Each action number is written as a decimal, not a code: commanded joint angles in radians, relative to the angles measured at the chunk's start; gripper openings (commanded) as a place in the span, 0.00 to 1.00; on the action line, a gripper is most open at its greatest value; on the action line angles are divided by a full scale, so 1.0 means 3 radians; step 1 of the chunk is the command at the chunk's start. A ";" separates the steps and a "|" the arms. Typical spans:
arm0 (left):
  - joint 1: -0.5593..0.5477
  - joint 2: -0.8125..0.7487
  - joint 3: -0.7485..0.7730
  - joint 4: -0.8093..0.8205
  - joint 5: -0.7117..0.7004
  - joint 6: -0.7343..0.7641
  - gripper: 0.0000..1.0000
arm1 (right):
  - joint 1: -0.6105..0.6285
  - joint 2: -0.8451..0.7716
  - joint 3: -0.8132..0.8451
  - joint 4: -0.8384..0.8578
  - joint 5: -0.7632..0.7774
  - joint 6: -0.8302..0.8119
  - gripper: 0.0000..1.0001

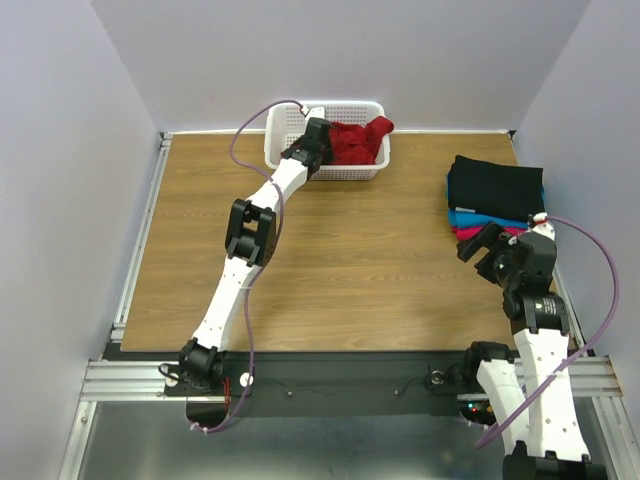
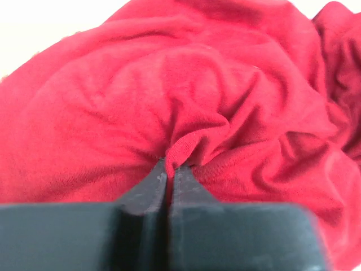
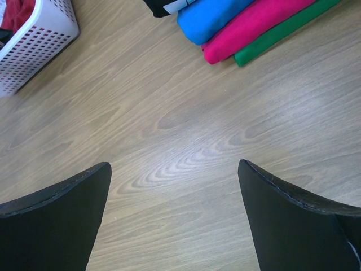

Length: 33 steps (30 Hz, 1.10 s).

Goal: Fold and stack the t-shirts
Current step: Grab the tshirt from the pile

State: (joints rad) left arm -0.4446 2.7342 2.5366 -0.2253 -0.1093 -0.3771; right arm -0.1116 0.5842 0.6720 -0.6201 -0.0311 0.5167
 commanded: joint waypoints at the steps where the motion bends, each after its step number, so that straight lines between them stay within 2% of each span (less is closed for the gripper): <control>1: 0.0004 -0.0022 0.0104 -0.0216 -0.0157 0.0126 0.00 | -0.0012 -0.0061 -0.0016 0.0170 0.0073 -0.0009 1.00; 3: 0.0004 -0.0236 -0.0023 -0.0175 -0.0290 0.0259 0.00 | -0.0012 -0.0091 -0.0021 0.0170 0.0088 0.0011 1.00; 8: 0.0004 -0.0763 -0.0100 0.0024 -0.0219 0.0265 0.00 | -0.0012 -0.0091 -0.0021 0.0170 0.0180 0.0006 1.00; 13: -0.0001 -0.1422 -0.0136 0.0448 0.0129 0.0061 0.00 | -0.0012 -0.0071 -0.0021 0.0170 0.0160 0.0006 1.00; 18: -0.0006 -0.1899 -0.0274 0.0700 0.0226 -0.0139 0.00 | -0.0012 -0.0096 -0.0021 0.0170 0.0150 0.0001 1.00; 21: -0.0042 -0.2200 -0.0381 0.0730 0.0609 -0.0185 0.00 | -0.0012 -0.0107 -0.0021 0.0170 0.0180 0.0006 1.00; 26: -0.0506 -0.2916 -0.0810 0.0884 0.0390 0.0290 0.00 | -0.0012 -0.0117 -0.0021 0.0170 0.0191 0.0016 1.00; 28: -0.0670 -0.3262 -0.0964 0.0894 0.0216 0.0367 0.00 | -0.0012 -0.0137 -0.0016 0.0170 0.0180 0.0011 1.00; 33: -0.1074 -0.3892 -0.1516 0.0961 0.0344 0.0347 0.00 | -0.0012 -0.0183 -0.0011 0.0175 0.0191 0.0016 1.00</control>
State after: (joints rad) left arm -0.7242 1.6947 2.1555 -0.0269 -0.0174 -0.2962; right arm -0.1116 0.5488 0.6720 -0.6201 0.0101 0.5205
